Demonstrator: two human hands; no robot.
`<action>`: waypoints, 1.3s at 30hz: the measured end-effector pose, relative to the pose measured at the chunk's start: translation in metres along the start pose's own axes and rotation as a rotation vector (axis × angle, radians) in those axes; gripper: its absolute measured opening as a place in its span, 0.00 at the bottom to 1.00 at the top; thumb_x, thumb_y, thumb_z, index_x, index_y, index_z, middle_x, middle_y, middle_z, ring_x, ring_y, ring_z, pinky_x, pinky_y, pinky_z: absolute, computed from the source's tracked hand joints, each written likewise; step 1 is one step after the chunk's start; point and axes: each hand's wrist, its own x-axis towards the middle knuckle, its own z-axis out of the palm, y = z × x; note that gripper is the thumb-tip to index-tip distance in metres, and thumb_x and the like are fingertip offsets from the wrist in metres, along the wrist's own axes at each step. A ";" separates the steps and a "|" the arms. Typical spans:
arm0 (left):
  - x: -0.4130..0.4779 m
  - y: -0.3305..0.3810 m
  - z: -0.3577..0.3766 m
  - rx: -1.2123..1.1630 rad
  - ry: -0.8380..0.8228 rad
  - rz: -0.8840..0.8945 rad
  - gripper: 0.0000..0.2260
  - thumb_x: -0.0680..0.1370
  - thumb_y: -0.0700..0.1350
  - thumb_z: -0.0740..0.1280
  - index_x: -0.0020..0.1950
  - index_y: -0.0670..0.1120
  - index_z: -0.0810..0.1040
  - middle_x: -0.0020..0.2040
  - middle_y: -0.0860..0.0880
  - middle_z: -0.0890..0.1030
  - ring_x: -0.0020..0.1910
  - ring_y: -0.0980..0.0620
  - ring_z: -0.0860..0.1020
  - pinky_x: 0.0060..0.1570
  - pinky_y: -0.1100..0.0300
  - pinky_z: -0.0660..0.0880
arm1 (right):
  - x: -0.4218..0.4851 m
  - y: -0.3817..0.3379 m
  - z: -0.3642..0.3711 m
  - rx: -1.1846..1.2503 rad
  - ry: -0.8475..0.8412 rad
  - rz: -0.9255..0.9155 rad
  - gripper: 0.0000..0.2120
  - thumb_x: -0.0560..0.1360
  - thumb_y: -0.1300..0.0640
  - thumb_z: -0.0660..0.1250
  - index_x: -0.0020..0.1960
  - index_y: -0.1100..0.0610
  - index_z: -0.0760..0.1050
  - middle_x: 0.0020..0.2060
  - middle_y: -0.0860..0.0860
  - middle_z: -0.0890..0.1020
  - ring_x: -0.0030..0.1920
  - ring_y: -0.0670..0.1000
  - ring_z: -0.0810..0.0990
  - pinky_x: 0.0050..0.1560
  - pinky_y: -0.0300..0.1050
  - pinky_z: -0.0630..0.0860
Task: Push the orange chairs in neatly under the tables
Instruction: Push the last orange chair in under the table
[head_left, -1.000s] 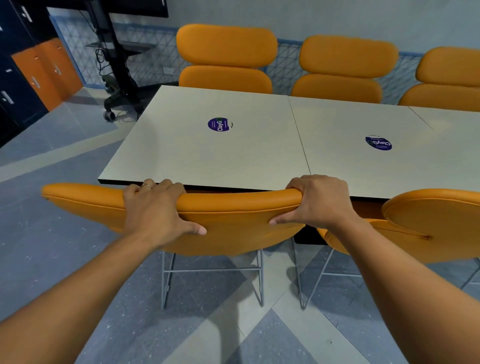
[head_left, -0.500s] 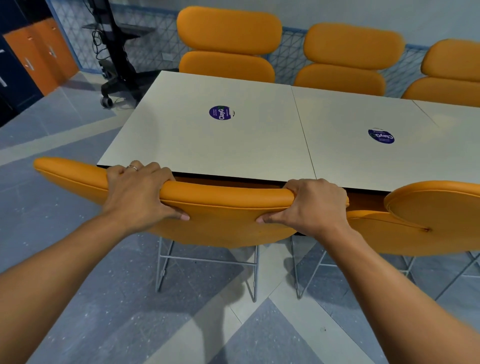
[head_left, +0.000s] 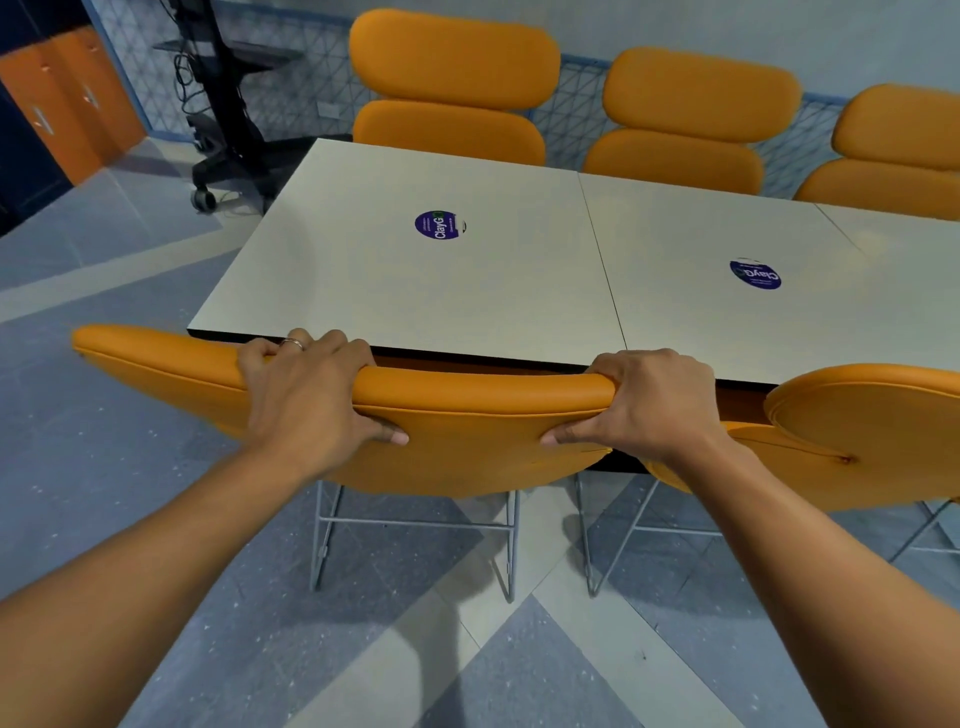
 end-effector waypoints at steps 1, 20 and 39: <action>0.000 0.000 0.001 0.003 0.004 0.012 0.31 0.56 0.74 0.69 0.51 0.55 0.76 0.47 0.54 0.78 0.53 0.45 0.72 0.50 0.50 0.57 | -0.001 0.001 0.000 0.007 0.005 0.007 0.38 0.52 0.14 0.62 0.46 0.43 0.78 0.34 0.42 0.79 0.40 0.48 0.78 0.38 0.43 0.70; -0.002 -0.011 -0.005 0.022 -0.072 0.025 0.33 0.59 0.75 0.67 0.58 0.58 0.74 0.53 0.54 0.77 0.58 0.48 0.72 0.55 0.48 0.60 | -0.010 -0.013 0.004 0.065 0.063 0.021 0.38 0.54 0.17 0.67 0.50 0.44 0.81 0.38 0.43 0.81 0.42 0.48 0.79 0.38 0.43 0.73; 0.004 -0.017 -0.029 -0.264 -0.301 -0.014 0.38 0.61 0.83 0.50 0.58 0.61 0.75 0.57 0.57 0.78 0.60 0.51 0.72 0.61 0.46 0.60 | -0.021 -0.016 -0.006 0.298 -0.006 0.043 0.41 0.60 0.15 0.57 0.61 0.40 0.79 0.50 0.38 0.81 0.54 0.46 0.75 0.58 0.49 0.64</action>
